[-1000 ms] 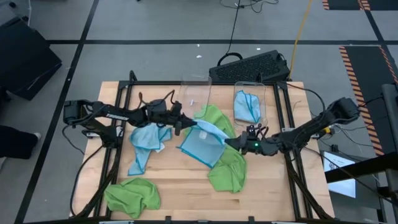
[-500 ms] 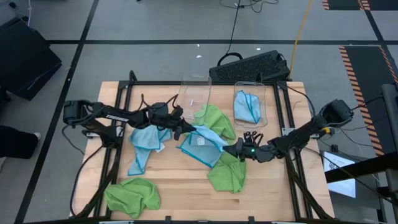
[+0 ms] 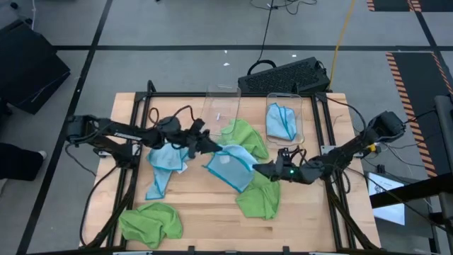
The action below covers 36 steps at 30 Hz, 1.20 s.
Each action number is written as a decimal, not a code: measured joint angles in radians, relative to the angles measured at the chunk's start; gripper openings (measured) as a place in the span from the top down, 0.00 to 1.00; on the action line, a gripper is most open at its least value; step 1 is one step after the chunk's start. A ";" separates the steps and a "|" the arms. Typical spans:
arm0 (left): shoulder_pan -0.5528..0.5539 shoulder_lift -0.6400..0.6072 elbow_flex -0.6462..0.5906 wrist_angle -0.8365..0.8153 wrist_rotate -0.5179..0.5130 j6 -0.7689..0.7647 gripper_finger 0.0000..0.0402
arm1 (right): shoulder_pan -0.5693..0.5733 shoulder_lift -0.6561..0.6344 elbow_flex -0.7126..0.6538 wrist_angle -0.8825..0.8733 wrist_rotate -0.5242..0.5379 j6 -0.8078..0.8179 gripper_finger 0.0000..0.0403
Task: Fold microfiber towels
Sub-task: Fold the right blue microfiber towel
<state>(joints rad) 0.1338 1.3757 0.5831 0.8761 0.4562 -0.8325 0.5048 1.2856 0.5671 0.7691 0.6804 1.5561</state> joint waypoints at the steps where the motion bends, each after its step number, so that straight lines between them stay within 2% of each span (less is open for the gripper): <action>1: -0.019 -0.024 0.000 0.001 0.000 -0.008 0.99 | 0.009 0.000 0.023 -0.007 0.000 -0.030 0.99; 5: -0.121 -0.113 0.000 -0.001 -0.072 -0.035 0.99 | 0.042 0.001 0.132 -0.104 0.000 -0.113 0.99; 10: -0.292 -0.225 0.001 -0.044 -0.241 -0.053 0.99 | 0.087 0.003 0.278 -0.280 0.005 -0.129 0.99; 16: -0.530 -0.311 0.100 -0.345 -0.401 -0.027 0.99 | 0.144 0.048 0.448 -0.344 0.007 -0.129 0.99; 22: -0.712 -0.318 0.271 -0.566 -0.522 0.037 0.99 | 0.202 0.183 0.647 -0.340 0.056 -0.117 0.99; 26: -0.787 -0.317 0.352 -0.667 -0.568 0.032 0.99 | 0.245 0.307 0.801 -0.332 0.055 -0.105 0.99; 29: -0.824 -0.317 0.360 -0.726 -0.608 0.012 0.99 | 0.270 0.373 0.875 -0.334 0.052 -0.103 0.99; 36: -0.818 -0.316 0.360 -0.939 -0.641 0.000 0.99 | 0.265 0.398 0.860 -0.382 0.055 -0.038 0.99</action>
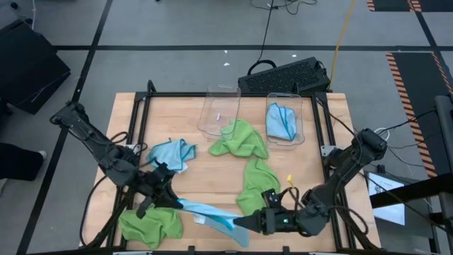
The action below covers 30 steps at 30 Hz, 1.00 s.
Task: Fold microfiber towels
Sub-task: Fold the right blue microfiber towel
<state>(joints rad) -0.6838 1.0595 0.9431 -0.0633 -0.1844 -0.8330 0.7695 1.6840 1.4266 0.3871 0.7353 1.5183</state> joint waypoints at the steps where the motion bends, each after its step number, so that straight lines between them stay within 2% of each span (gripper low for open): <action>1: 0.010 0.000 -0.004 -0.024 0.000 -0.001 0.99 | -0.004 0.000 -0.015 -0.005 -0.001 0.018 0.99; 6: 0.026 0.001 -0.061 -0.037 0.029 -0.111 0.99 | -0.008 0.000 -0.079 -0.007 -0.008 0.126 0.99; 9: -0.018 0.001 -0.086 0.024 0.041 -0.170 0.99 | 0.014 0.000 -0.082 0.003 -0.031 0.149 0.99; 12: -0.073 0.002 -0.087 0.091 0.031 -0.156 0.99 | 0.030 0.001 -0.082 0.047 -0.051 0.149 0.99; 17: -0.099 0.002 -0.087 0.163 0.013 -0.130 0.99 | 0.031 0.001 -0.082 0.079 -0.174 0.177 0.99; 21: -0.078 0.006 -0.087 0.155 0.008 -0.098 0.99 | 0.006 0.000 -0.082 0.068 -0.266 0.170 0.99; 26: -0.021 0.055 -0.088 0.136 0.011 -0.041 0.99 | -0.047 -0.002 -0.082 -0.030 -0.396 0.167 0.99; 30: 0.037 0.117 -0.089 0.115 0.027 -0.040 0.99 | -0.104 -0.007 -0.083 -0.178 -0.550 0.165 0.99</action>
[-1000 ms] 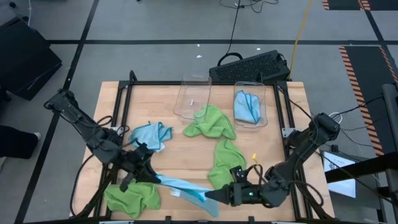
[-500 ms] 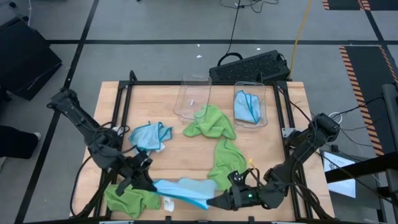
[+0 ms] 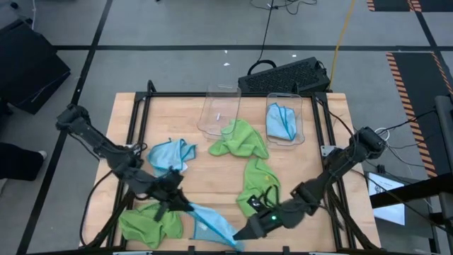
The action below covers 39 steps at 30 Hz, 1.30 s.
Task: Fold microfiber towels
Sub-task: Fold the right blue microfiber towel
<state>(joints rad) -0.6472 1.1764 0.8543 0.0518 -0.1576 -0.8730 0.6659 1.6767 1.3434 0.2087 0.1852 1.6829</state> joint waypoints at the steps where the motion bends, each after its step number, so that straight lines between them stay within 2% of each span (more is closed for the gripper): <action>1: 0.012 0.013 0.000 -0.006 0.003 -0.001 0.98 | -0.016 -0.004 0.000 -0.043 -0.042 0.000 0.99; 5: 0.052 0.046 0.000 -0.055 0.007 -0.004 0.99 | -0.071 -0.044 0.000 -0.253 -0.153 -0.037 0.99; 10: 0.105 0.049 0.000 -0.173 -0.031 0.010 0.98 | -0.138 -0.110 0.000 -0.552 -0.183 -0.121 0.99; 13: 0.156 0.049 0.000 -0.210 -0.055 0.034 0.99 | -0.190 -0.134 -0.021 -0.624 -0.213 -0.191 0.99; 17: 0.228 0.069 0.000 -0.201 -0.053 0.071 0.98 | -0.261 -0.151 -0.108 -0.558 -0.248 -0.233 0.99; 22: 0.301 0.112 0.000 -0.227 -0.052 0.131 0.99 | -0.354 -0.172 -0.286 -0.354 -0.284 -0.238 0.99; 30: 0.479 0.146 0.001 -0.214 -0.049 0.181 0.99 | -0.543 -0.242 -0.562 0.000 -0.361 -0.224 0.99; 34: 0.560 0.146 0.001 -0.218 0.025 0.188 0.98 | -0.609 -0.261 -0.647 0.110 -0.425 -0.199 0.99; 37: 0.577 0.146 0.001 -0.237 0.114 0.185 0.99 | -0.621 -0.261 -0.684 0.158 -0.448 -0.174 0.99; 39: 0.573 0.147 0.000 -0.292 0.131 0.182 0.99 | -0.617 -0.252 -0.697 0.170 -0.448 -0.151 0.99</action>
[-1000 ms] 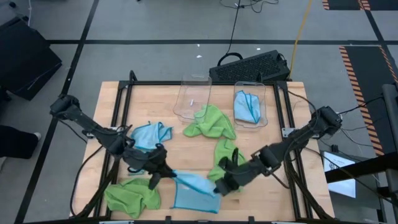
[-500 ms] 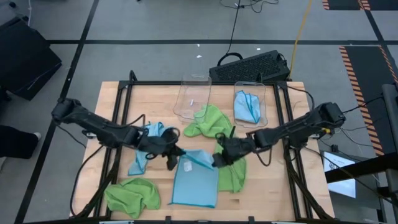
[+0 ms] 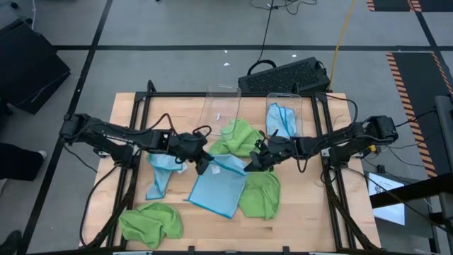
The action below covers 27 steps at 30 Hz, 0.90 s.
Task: Fold microfiber towels
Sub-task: Fold the right blue microfiber towel
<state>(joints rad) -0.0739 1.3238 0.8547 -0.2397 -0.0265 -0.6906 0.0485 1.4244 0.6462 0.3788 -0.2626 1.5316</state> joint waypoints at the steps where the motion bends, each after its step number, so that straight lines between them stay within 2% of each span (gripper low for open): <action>1: -0.002 0.008 -0.002 -0.020 0.000 -0.012 0.98 | 0.007 0.002 -0.007 -0.007 0.004 0.014 0.99; 4: -0.009 0.016 -0.044 -0.054 0.020 -0.057 0.98 | 0.038 0.009 -0.018 -0.009 0.061 0.047 0.99; 10: -0.034 0.020 -0.162 0.091 0.078 -0.156 0.98 | 0.120 0.010 -0.019 0.016 0.169 0.122 0.99; 19: -0.064 0.018 -0.206 0.184 0.112 -0.151 0.97 | 0.260 0.023 -0.014 0.059 0.343 0.260 0.99; 27: -0.064 0.018 -0.208 0.185 0.108 -0.128 0.98 | 0.314 0.120 0.086 0.054 0.370 0.290 0.99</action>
<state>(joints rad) -0.1375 1.3422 0.6468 -0.0543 0.0811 -0.8189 0.3628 1.5444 0.7325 0.4324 0.1072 1.8215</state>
